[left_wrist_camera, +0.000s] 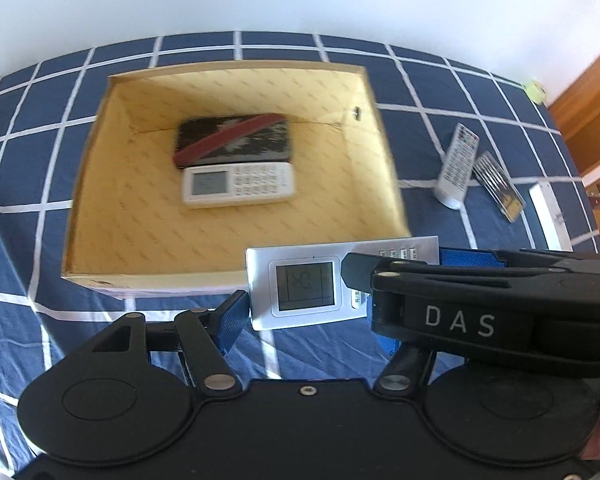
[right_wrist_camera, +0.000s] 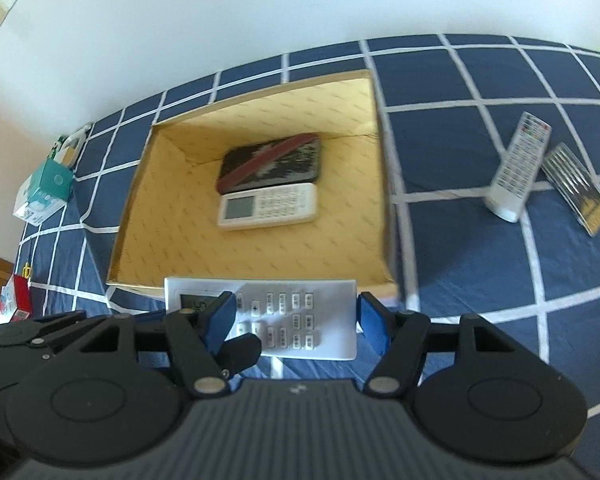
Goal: Organize objects
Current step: 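Lift the second remote with the right gripper and carry it to the shoebox, then lower the second remote into the shoebox beside the first, open right gripper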
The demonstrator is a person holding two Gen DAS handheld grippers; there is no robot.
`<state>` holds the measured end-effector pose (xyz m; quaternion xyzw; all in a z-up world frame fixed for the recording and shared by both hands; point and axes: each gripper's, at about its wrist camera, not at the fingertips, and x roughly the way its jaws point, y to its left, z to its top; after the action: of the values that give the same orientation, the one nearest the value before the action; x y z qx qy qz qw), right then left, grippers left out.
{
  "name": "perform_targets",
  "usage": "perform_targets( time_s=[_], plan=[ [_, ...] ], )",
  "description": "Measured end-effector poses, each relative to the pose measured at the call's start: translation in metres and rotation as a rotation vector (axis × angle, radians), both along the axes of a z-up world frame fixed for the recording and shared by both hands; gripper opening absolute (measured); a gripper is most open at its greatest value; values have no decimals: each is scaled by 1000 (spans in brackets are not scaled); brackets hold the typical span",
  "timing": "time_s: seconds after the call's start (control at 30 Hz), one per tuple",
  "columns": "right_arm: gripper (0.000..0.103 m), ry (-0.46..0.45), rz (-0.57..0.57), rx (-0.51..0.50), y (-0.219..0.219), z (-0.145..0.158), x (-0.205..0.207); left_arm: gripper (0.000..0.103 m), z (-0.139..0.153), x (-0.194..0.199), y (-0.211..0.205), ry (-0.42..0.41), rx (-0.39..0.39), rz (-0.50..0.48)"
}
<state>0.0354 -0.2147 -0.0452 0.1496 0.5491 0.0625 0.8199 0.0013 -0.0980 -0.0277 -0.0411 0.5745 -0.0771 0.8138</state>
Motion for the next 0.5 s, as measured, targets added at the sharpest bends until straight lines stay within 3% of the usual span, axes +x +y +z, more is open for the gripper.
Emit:
perform_targets(
  time_s=[0.5],
  plan=[
    [66, 53, 47, -6, 45, -25, 70, 64, -27, 55, 51, 57, -14, 45]
  ],
)
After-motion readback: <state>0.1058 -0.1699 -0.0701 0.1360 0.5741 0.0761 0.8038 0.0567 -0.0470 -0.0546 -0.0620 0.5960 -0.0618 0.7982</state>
